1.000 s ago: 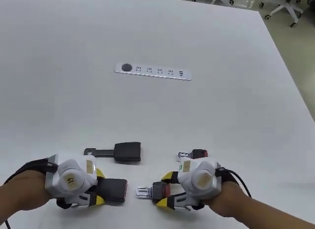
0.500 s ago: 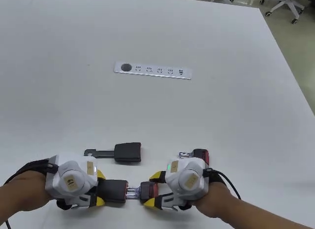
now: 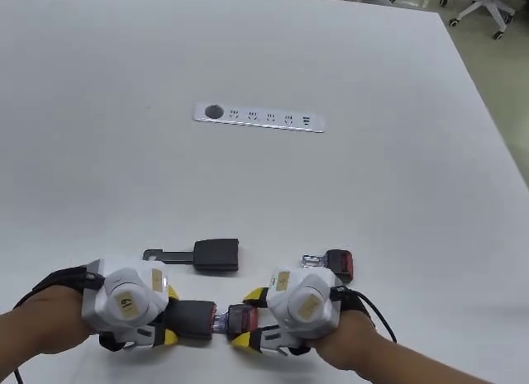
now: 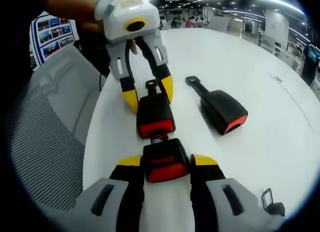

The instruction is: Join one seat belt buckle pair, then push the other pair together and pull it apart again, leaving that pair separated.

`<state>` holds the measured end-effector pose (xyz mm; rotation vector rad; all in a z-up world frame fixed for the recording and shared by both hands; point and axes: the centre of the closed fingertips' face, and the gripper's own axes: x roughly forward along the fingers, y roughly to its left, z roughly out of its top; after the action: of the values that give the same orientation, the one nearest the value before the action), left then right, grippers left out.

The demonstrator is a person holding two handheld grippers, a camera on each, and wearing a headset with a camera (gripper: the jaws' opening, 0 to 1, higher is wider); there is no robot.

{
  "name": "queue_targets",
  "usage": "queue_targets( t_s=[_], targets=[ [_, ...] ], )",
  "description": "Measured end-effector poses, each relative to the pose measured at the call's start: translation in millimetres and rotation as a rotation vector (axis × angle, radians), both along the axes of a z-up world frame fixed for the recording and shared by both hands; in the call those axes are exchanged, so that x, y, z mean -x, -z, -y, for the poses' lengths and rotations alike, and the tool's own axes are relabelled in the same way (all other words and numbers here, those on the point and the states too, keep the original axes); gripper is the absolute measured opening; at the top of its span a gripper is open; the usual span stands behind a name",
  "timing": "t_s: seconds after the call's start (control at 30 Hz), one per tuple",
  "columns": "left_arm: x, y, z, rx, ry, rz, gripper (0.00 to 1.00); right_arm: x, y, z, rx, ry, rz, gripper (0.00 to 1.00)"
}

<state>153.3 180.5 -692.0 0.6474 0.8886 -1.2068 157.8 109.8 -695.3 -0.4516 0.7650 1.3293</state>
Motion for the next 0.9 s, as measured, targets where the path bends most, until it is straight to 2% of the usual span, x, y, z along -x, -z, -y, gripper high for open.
queue_targets(
  t_s=[0.17,0.33,0.37,0.4,0.5,0.9],
  targets=[
    [0.8,-2.4,1.4,0.001,-0.001,-0.001,0.33,1.5,0.7,-6.8,0.009,0.012,0.004,0.34],
    [1.0,-3.1,1.7,-0.003,-0.005,-0.003,0.33,3.7,-2.0,-8.6,-0.007,0.033,0.002,0.34],
    [2.3,-3.0,-0.2,-0.016,0.002,-0.006,0.33,5.8,-1.6,-8.2,0.005,0.045,-0.015,0.34],
    [1.4,-3.0,0.9,-0.007,-0.002,-0.006,0.33,1.9,-4.2,-6.3,0.001,0.037,0.002,0.34],
    [1.2,-1.8,0.4,-0.005,-0.005,-0.002,0.33,-1.5,-6.5,-5.9,0.003,0.029,0.007,0.34],
    [1.2,-4.3,0.3,-0.003,-0.009,0.002,0.33,1.0,-6.4,-3.8,0.035,0.025,0.045,0.34]
  ],
)
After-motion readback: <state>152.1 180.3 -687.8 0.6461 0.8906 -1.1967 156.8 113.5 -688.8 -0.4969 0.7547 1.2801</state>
